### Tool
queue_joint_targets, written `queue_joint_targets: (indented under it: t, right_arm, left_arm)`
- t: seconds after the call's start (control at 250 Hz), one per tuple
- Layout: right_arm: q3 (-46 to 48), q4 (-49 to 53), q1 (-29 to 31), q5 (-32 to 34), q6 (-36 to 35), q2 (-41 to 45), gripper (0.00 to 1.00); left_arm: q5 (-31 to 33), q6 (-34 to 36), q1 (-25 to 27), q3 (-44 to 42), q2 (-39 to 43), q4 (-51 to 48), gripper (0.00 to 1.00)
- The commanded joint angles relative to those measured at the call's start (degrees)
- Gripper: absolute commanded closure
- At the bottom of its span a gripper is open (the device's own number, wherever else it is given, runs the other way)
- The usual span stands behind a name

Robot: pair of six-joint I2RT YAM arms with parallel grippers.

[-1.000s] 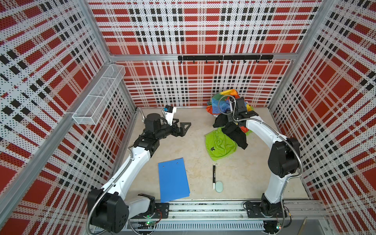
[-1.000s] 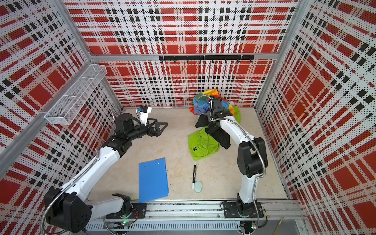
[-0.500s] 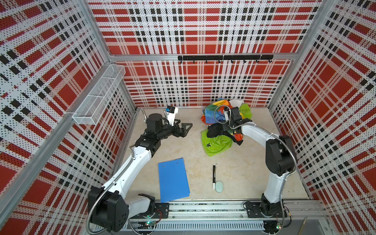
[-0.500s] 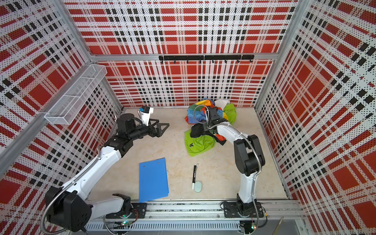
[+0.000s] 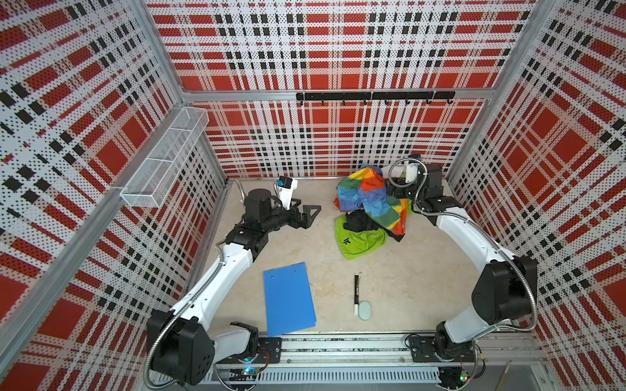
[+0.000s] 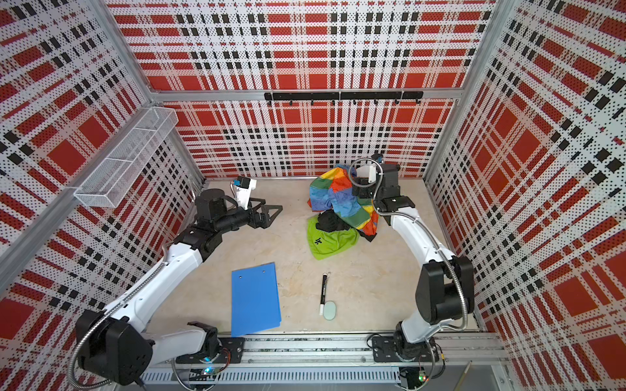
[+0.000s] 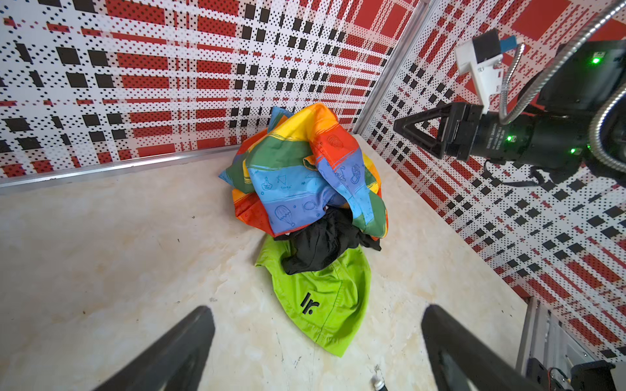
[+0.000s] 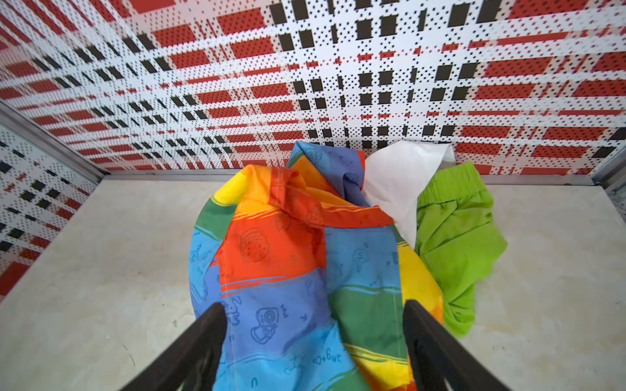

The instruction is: Pick out a specific cloth from the pile

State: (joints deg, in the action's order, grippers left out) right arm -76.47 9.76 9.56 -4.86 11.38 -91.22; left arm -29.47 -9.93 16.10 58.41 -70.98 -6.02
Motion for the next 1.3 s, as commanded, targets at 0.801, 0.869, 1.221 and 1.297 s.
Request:
queue_joint_targets:
  t: [0.801, 0.869, 1.221, 1.297]
  right_arm:
    - [-8.82, -13.89, -17.08, -13.26, 20.13, -33.96, 0.26]
    - [-9.33, -13.93, -17.12, -12.73, 20.68, -35.34, 0.29]
    - [-12.54, -11.39, -17.21, -13.57, 21.54, -40.35, 0.71]
    - [-11.73, -11.94, -17.21, -13.25, 21.43, -39.31, 0.87]
  left_arm:
    - [1.94, 2.1, 2.45, -0.05, -0.24, -0.73, 0.01]
    - [1.96, 2.1, 2.58, -0.05, -0.25, -0.83, 0.01]
    - [2.21, 2.37, 2.71, 0.32, -0.33, -1.43, 0.01]
    - [2.33, 2.37, 2.75, 0.31, -0.31, -1.37, 0.01]
